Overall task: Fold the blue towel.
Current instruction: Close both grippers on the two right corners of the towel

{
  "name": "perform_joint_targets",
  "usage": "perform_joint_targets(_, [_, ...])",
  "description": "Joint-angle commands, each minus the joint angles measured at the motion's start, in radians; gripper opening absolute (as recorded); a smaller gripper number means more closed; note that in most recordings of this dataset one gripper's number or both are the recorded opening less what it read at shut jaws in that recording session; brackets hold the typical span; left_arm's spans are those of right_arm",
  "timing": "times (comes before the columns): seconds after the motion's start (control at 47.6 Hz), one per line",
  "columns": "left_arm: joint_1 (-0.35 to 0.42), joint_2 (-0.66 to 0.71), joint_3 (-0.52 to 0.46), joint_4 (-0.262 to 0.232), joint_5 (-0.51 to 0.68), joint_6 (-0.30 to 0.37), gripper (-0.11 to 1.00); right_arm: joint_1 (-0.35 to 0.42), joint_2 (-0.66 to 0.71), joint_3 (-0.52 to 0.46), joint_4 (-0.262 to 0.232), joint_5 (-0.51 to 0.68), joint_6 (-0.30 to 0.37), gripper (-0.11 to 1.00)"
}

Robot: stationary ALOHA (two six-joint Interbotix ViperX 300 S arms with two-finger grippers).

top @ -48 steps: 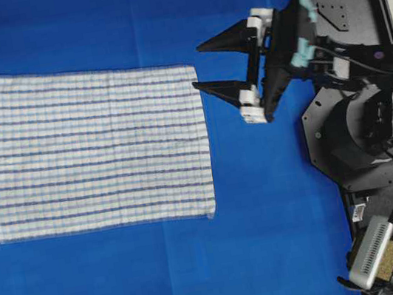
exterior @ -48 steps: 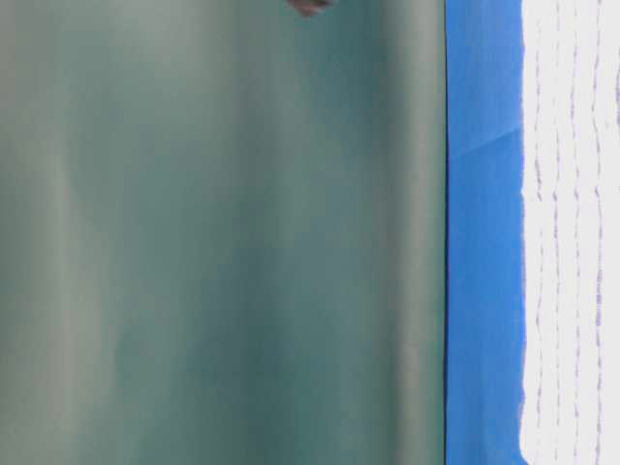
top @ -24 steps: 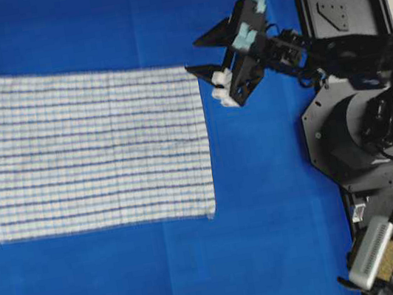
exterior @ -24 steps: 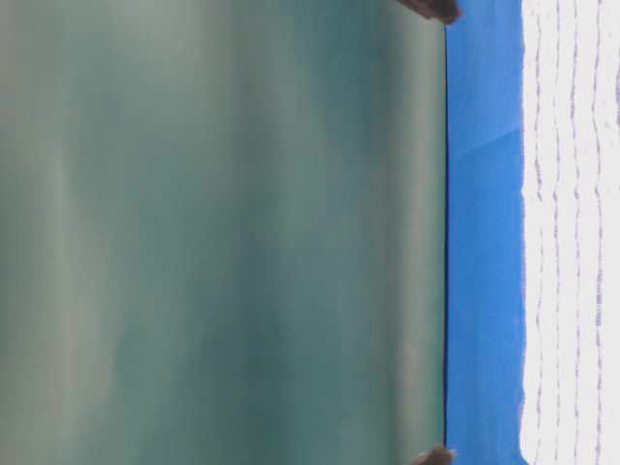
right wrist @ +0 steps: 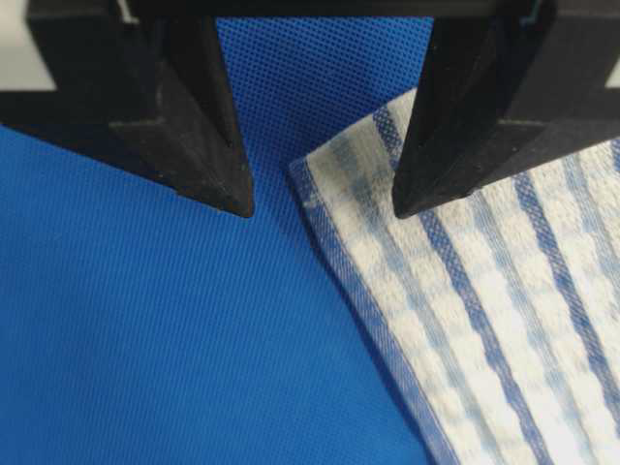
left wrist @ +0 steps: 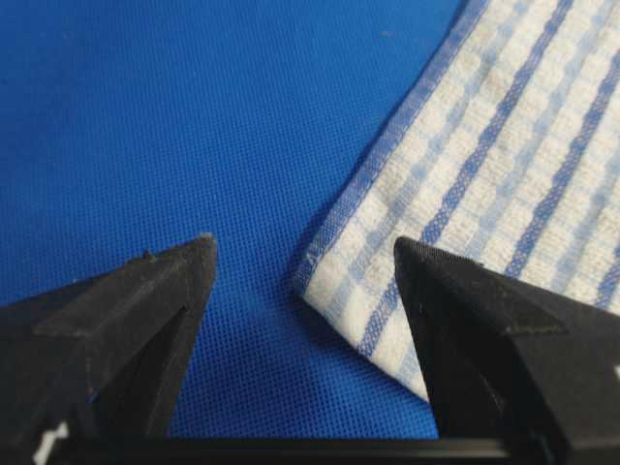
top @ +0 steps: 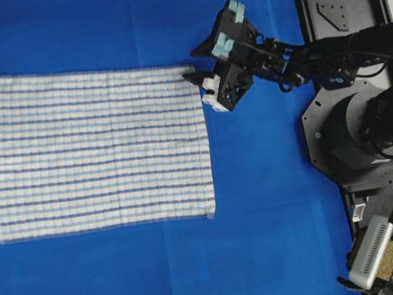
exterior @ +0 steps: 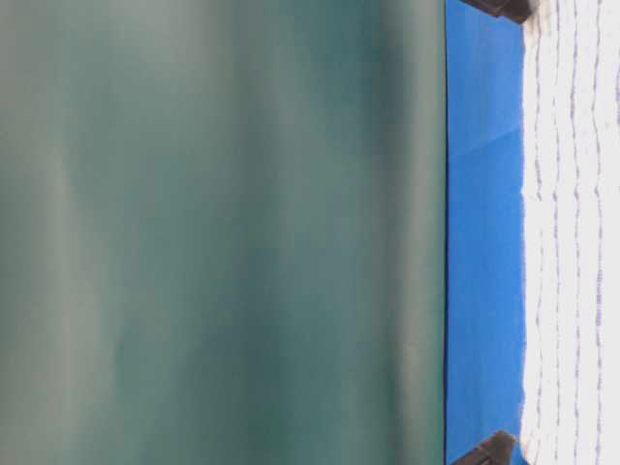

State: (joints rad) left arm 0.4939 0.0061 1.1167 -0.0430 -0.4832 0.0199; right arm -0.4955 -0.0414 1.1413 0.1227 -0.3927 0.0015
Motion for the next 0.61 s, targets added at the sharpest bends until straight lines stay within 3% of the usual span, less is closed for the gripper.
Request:
perform_joint_targets(0.0, [0.003,0.012,-0.018,0.000,-0.009,0.000,0.68,-0.003,0.005,-0.014,0.005,-0.021,-0.002,0.71])
perform_joint_targets(0.231, [0.003,0.049,-0.021,-0.002,0.000,0.000,0.62,-0.003,0.017,-0.008,0.008,-0.026,-0.002,0.61])
perform_joint_targets(0.315, [0.003,0.049,-0.021,-0.002,0.005,-0.002,0.49,-0.003,0.015,-0.008,0.008,-0.026,-0.002,0.51])
perform_joint_targets(0.462, [-0.006,0.049,-0.023,0.000,0.005,-0.002,0.17,0.003,0.017,-0.008,0.008,-0.026,-0.002,0.20])
perform_joint_targets(0.525, [-0.012,0.049,-0.023,0.000,0.006,0.000,0.06,0.005,0.015,-0.009,0.008,-0.026,-0.002,0.17])
perform_joint_targets(0.588, [-0.015,0.048,-0.023,0.000,0.005,0.002,0.02,0.006,0.015,-0.011,0.008,-0.026,-0.002,0.17])
